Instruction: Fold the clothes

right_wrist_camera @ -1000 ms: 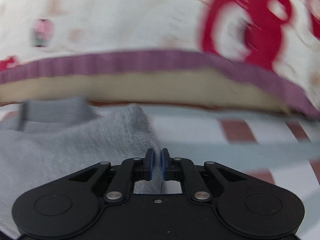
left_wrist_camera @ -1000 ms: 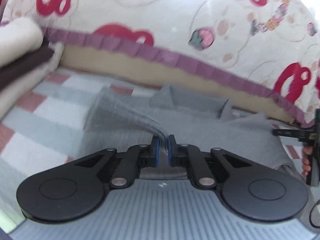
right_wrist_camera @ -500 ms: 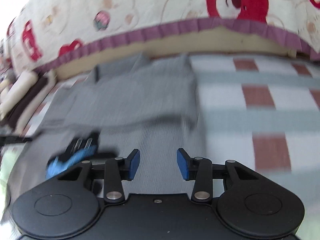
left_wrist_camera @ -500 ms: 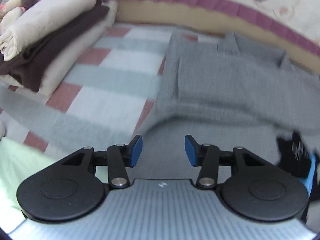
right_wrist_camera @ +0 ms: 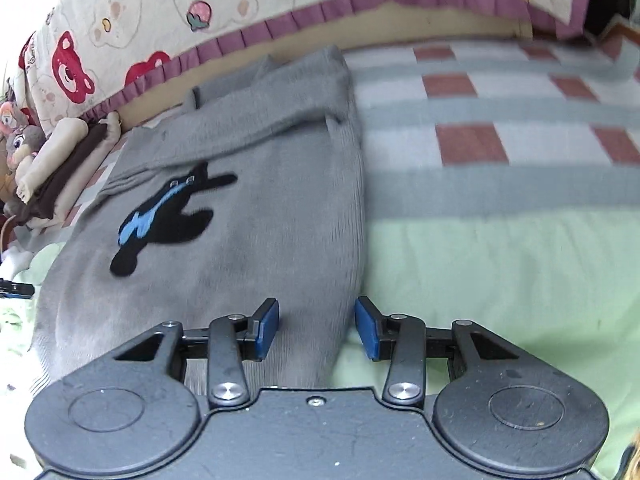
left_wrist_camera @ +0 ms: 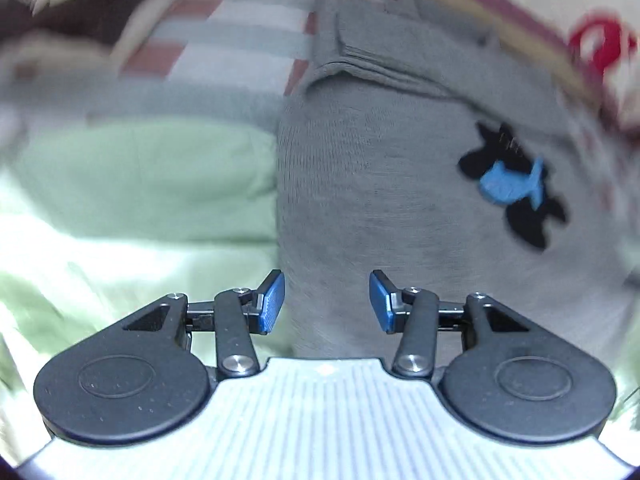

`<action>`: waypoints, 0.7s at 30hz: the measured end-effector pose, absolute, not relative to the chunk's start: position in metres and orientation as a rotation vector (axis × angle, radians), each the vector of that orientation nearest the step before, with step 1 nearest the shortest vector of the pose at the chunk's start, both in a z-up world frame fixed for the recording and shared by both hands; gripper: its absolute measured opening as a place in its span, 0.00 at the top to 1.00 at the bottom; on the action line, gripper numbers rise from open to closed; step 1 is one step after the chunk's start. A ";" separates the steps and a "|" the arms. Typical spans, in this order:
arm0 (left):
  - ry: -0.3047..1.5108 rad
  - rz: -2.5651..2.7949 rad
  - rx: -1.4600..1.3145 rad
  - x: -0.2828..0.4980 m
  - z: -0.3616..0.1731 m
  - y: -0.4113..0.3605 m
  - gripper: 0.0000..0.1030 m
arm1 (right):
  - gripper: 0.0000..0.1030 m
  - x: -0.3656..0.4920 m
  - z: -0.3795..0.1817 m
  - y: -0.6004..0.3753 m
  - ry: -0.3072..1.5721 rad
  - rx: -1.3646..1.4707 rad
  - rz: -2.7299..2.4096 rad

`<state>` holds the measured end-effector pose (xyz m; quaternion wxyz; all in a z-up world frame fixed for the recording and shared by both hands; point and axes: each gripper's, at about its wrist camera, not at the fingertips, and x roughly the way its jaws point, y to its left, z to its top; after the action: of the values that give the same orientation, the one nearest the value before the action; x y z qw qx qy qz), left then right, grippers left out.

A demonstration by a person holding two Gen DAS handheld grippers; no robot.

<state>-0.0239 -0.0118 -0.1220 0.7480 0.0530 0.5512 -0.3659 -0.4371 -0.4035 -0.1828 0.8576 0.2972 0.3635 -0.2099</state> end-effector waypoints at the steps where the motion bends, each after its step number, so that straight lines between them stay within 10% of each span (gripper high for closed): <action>1: 1.208 -0.811 0.072 -0.023 -0.123 -0.010 0.55 | 0.53 -0.441 -0.183 -0.402 0.753 0.645 -0.432; 15: 1.067 -0.792 0.150 -0.022 -0.143 -0.029 0.34 | 0.41 -0.433 -0.214 -0.410 0.677 0.827 -0.390; 21: 1.076 -0.742 0.108 -0.011 -0.159 -0.043 0.34 | 0.90 -0.422 -0.219 -0.428 0.520 0.967 -0.328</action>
<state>-0.0114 -0.0431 -0.1589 0.7928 0.0501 0.5001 -0.3448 -0.4218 -0.4281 -0.2193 0.8403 0.4574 0.2462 -0.1551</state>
